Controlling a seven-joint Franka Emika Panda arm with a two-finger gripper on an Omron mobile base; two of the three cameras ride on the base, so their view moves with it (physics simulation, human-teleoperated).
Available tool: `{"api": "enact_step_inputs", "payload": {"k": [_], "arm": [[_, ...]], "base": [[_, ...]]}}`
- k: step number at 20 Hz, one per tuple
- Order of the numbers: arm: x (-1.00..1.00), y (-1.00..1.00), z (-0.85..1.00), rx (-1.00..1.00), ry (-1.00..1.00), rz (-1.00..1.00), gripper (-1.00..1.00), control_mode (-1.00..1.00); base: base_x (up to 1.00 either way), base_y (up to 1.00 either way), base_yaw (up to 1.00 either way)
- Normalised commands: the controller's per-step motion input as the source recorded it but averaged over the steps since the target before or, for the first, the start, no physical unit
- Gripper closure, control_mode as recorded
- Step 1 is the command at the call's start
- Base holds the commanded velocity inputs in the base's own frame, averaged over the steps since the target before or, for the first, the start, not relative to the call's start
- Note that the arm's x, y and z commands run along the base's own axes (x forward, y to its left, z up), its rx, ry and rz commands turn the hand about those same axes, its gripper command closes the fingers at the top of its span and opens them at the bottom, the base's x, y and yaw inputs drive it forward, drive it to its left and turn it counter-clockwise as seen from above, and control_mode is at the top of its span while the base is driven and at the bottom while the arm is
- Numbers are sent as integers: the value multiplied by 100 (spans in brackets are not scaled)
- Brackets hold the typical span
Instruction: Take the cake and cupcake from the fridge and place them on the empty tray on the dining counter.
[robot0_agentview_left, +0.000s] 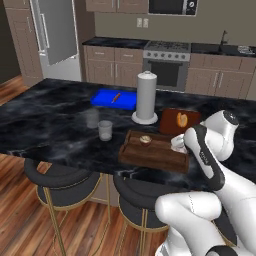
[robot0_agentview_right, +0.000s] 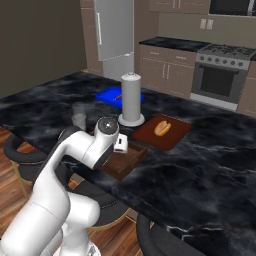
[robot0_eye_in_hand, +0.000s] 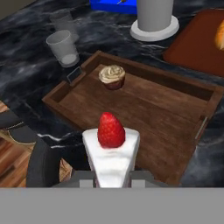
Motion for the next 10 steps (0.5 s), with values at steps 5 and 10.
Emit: {"api": "enact_step_inputs", "payload": {"k": [5,10], "arm": [[42,-5,-16,0,0,0,100,-100],[24,-10,-20,0,0,0,100,-100]], "base": [[0,0,0],[0,0,0]]}}
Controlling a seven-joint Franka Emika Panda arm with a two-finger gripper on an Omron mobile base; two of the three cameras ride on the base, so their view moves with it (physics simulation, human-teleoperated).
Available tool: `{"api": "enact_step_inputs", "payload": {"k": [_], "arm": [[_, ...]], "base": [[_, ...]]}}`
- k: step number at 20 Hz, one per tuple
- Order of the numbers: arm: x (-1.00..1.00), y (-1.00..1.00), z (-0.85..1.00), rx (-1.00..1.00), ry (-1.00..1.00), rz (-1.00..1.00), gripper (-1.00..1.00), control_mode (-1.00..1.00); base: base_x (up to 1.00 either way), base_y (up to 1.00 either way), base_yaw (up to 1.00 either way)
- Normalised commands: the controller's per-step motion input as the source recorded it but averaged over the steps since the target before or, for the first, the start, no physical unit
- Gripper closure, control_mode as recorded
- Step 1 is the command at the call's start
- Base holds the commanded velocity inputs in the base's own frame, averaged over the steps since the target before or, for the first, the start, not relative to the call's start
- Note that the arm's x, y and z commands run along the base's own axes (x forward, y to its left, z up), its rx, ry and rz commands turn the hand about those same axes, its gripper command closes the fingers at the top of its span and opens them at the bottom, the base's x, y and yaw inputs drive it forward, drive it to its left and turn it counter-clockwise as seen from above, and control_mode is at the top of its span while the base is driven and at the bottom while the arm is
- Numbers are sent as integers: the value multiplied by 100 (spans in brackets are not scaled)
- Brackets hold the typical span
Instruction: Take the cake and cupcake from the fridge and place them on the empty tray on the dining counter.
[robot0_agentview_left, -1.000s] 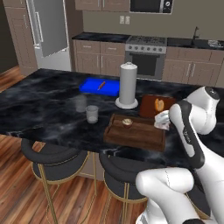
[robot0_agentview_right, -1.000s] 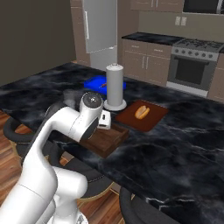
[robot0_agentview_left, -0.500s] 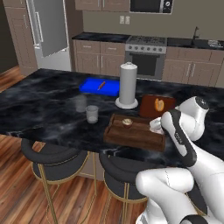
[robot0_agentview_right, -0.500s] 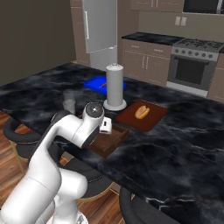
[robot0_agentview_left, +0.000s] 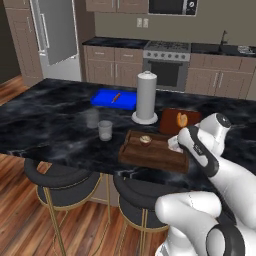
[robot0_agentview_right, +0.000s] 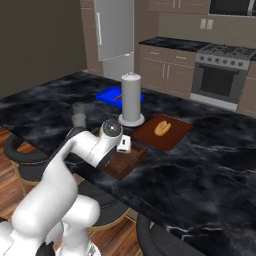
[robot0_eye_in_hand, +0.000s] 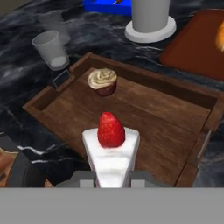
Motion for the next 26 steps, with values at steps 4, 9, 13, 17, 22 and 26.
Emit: {"api": "enact_step_inputs", "payload": {"k": [4,9,13,17,22,26], "arm": [[7,-14,-21,0,2,2,100,-100],[6,-8,-19,0,3,2,100,-100],[10,0,-21,0,1,0,100,-100],[13,0,-23,0,2,0,100,-100],[19,0,-20,0,0,0,100,-100],[15,-12,-6,0,2,0,100,-100]], "base": [[0,0,0],[0,0,0],[0,0,0],[0,0,0],[0,0,0],[0,0,0]]}}
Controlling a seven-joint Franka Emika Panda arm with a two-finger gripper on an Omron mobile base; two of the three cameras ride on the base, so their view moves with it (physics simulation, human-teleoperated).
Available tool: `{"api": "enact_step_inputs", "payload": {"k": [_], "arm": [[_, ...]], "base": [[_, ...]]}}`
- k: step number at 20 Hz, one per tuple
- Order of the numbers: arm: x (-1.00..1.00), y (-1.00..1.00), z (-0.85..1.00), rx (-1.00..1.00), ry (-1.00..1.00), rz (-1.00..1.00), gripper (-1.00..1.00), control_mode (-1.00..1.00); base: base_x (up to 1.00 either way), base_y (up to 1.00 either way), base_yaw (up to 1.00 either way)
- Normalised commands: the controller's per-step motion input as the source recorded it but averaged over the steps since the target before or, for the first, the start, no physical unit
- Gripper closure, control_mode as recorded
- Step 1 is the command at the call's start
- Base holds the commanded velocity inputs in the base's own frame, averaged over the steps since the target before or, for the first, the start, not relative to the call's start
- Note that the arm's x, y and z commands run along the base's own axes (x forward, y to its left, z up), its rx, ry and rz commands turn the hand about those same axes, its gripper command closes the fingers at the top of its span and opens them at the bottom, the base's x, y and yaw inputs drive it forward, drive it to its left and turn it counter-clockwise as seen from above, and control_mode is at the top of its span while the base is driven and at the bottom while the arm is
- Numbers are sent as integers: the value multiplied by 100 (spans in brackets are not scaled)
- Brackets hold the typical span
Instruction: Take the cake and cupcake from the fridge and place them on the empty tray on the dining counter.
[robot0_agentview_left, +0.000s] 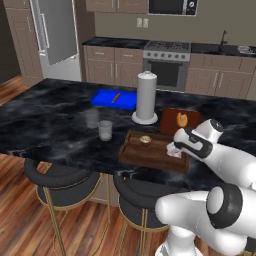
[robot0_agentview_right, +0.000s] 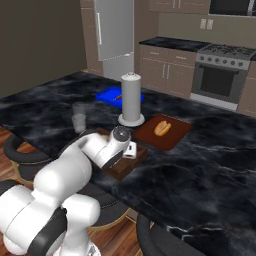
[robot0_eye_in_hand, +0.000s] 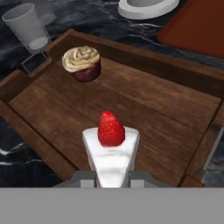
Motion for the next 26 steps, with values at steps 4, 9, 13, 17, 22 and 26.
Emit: {"api": "enact_step_inputs", "payload": {"k": [4,9,13,17,22,26], "arm": [[10,-6,-3,0,6,0,100,-100],[12,-2,-9,0,5,0,100,-100],[12,-1,-13,0,4,0,100,-100],[4,-4,-12,0,0,0,100,-100],[3,-2,-11,0,-1,0,100,-100],[0,0,-9,-1,-9,0,100,-100]], "base": [[0,0,0],[0,0,0],[0,0,0],[0,0,0],[0,0,0],[0,0,0]]}}
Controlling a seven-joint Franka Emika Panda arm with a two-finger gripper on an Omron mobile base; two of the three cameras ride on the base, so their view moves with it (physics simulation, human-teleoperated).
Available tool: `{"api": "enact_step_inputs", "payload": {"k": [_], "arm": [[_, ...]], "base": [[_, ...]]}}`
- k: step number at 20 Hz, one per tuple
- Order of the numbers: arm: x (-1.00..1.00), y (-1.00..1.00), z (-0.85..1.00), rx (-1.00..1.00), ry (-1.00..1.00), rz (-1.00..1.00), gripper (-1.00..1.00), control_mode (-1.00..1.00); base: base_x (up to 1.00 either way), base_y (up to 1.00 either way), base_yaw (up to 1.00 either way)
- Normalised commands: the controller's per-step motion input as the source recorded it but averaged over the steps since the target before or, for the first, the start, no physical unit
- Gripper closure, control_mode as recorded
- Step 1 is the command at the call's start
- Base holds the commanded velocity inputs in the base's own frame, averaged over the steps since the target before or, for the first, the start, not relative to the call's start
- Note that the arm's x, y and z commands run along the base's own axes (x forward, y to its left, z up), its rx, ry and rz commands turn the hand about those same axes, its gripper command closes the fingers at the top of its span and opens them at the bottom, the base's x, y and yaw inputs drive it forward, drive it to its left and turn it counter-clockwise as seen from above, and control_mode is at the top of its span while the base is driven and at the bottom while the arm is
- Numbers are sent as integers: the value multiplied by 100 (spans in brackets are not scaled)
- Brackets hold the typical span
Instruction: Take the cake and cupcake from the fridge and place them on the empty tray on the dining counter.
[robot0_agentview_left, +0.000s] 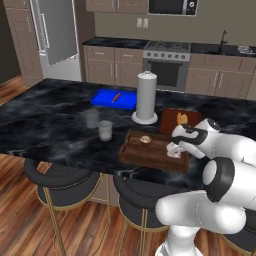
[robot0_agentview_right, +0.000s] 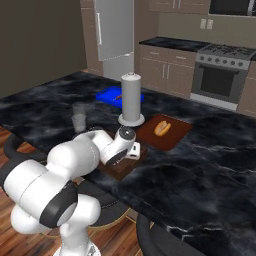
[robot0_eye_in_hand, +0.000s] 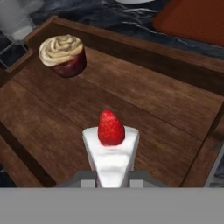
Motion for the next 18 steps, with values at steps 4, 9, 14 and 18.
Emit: {"api": "enact_step_inputs", "payload": {"k": [4,9,14,18], "arm": [[0,0,-11,-1,-9,0,100,-100],[3,0,-22,0,-2,0,100,-100],[19,0,-26,0,0,0,100,-100],[2,0,-21,0,0,0,-100,-100]], "base": [[0,0,0],[0,0,0],[0,0,0],[0,0,0]]}}
